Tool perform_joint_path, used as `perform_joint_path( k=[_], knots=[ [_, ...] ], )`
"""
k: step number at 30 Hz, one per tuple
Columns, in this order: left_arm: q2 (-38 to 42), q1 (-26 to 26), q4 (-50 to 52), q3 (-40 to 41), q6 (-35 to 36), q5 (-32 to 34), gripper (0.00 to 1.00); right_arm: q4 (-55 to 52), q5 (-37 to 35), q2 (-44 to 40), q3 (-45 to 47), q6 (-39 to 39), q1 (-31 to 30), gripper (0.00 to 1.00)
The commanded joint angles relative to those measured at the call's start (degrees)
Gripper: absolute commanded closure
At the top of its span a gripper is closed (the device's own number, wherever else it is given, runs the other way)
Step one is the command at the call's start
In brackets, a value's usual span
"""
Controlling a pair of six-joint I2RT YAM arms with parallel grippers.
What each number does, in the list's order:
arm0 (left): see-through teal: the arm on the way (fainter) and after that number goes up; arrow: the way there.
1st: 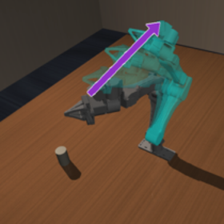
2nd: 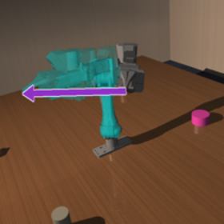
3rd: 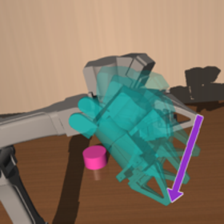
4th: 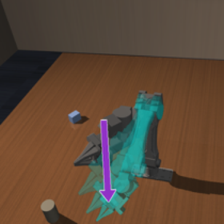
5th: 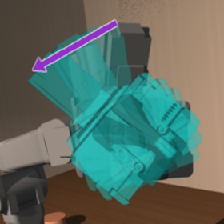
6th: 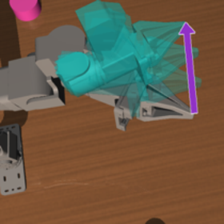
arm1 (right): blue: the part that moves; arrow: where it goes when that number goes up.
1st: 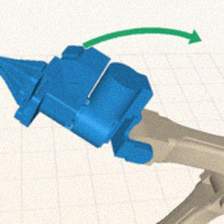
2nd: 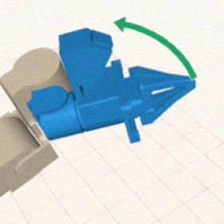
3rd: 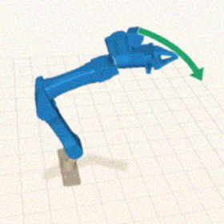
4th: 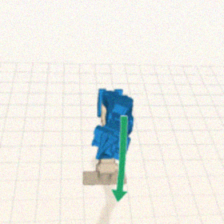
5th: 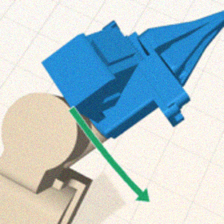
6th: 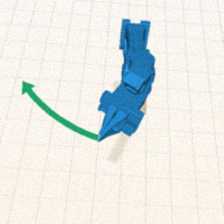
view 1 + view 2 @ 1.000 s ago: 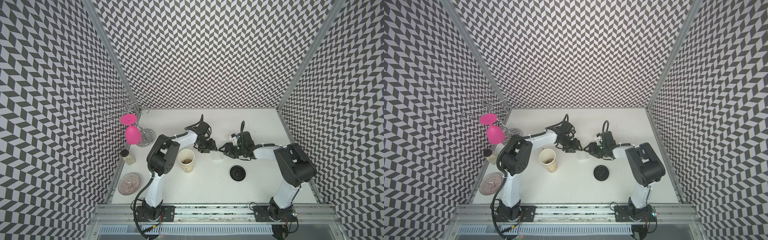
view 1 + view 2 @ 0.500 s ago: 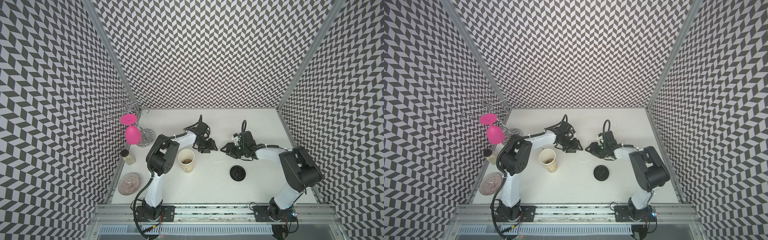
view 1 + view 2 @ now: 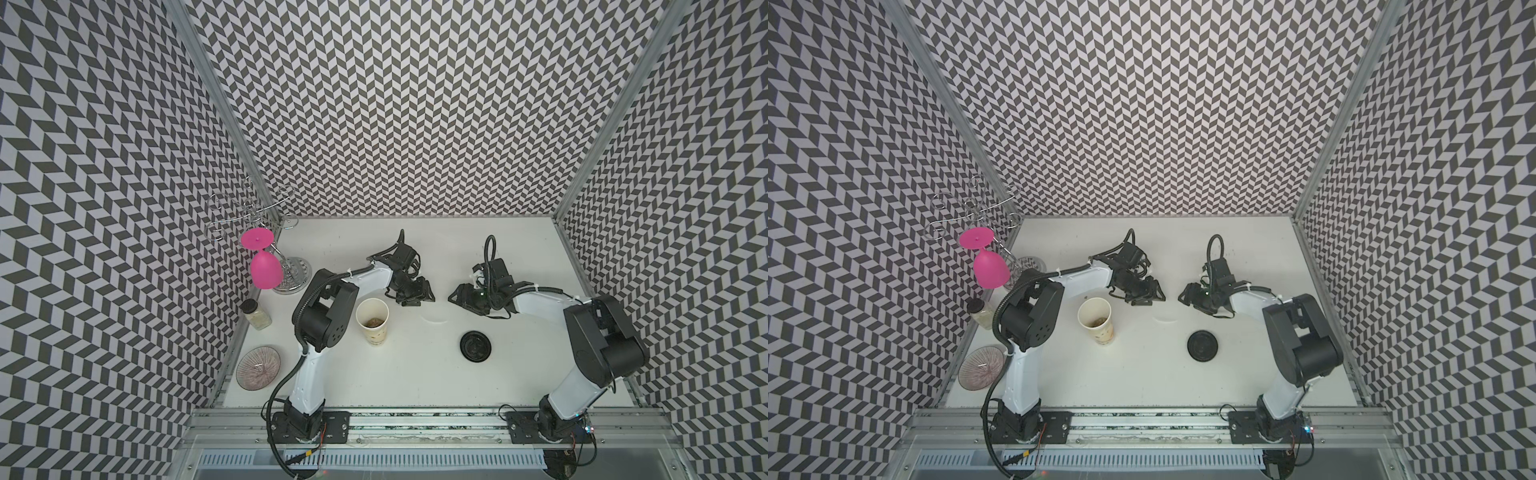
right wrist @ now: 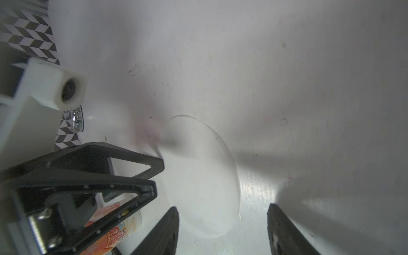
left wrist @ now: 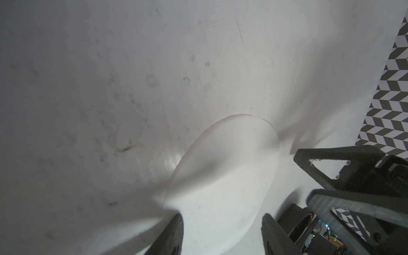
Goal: Put the leak-proof paper on the milk tea cups
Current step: Pick up the leak-proof paper from the center of the board.
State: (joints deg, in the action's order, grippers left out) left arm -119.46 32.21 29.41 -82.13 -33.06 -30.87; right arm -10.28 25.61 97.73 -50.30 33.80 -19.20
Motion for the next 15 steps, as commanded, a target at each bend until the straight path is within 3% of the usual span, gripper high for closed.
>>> perform_joint_path(
  k=[1,10,15],
  knots=[
    [0.28,-0.39,1.88,1.27,0.38,2.73,0.42,1.99,2.84,2.15,-1.70,-0.62,-0.19,0.37],
    [-0.47,-0.30,1.04,1.92,0.18,2.07,0.44,9.28,11.39,8.40,-0.40,2.32,-2.49,0.37],
    [-0.51,-0.39,-0.72,3.45,-0.85,1.09,0.44,12.89,12.48,10.17,0.36,4.10,-3.95,0.37]
  ],
)
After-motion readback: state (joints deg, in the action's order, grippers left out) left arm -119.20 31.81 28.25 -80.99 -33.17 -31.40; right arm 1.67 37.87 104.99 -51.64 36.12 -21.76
